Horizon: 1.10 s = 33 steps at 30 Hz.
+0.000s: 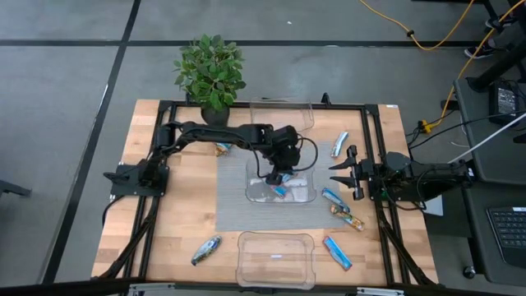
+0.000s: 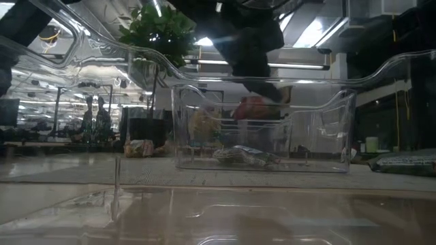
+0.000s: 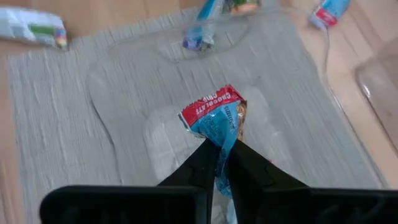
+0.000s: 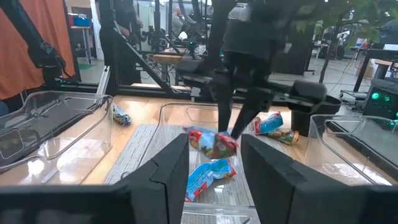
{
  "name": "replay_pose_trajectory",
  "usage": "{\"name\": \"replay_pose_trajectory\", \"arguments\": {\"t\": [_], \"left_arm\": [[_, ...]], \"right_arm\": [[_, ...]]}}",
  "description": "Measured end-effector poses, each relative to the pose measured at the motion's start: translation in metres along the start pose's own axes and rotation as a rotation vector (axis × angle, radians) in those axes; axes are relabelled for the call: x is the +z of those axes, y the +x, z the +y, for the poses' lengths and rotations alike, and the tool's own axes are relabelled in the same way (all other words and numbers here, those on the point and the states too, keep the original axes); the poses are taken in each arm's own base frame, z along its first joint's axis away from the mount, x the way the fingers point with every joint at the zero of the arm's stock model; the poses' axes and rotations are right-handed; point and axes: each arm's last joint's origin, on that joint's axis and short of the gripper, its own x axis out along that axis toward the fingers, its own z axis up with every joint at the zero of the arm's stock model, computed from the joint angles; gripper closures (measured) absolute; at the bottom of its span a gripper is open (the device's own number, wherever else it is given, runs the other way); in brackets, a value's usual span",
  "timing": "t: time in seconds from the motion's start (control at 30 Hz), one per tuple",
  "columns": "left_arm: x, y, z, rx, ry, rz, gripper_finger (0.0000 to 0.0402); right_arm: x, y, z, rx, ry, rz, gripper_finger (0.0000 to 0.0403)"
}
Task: Pick and place Granola Bars by type
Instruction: Put the red granola bar into the middle transparent bin
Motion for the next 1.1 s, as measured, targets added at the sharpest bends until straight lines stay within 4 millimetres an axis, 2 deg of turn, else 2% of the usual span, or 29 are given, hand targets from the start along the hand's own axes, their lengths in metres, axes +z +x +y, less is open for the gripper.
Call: {"name": "replay_pose_trajectory", "arguments": {"t": [0.77,0.9,1.1], "left_arm": [[-0.026,0.043,0.003,-0.052,0.002,0.129,0.0372],[-0.028,0.046,0.004,-0.047,0.003,0.136,0.0352],[-0.026,0.046,0.002,-0.045,0.012,0.139,0.0291]], "right_arm": [[0.000,0.000,0.000,0.008,-0.001,0.001,0.0254],[0.000,0.000,0.000,0.009,-0.001,0.002,0.0254],[0.000,0.000,0.000,0.009,-0.002,0.001,0.0254]]}}
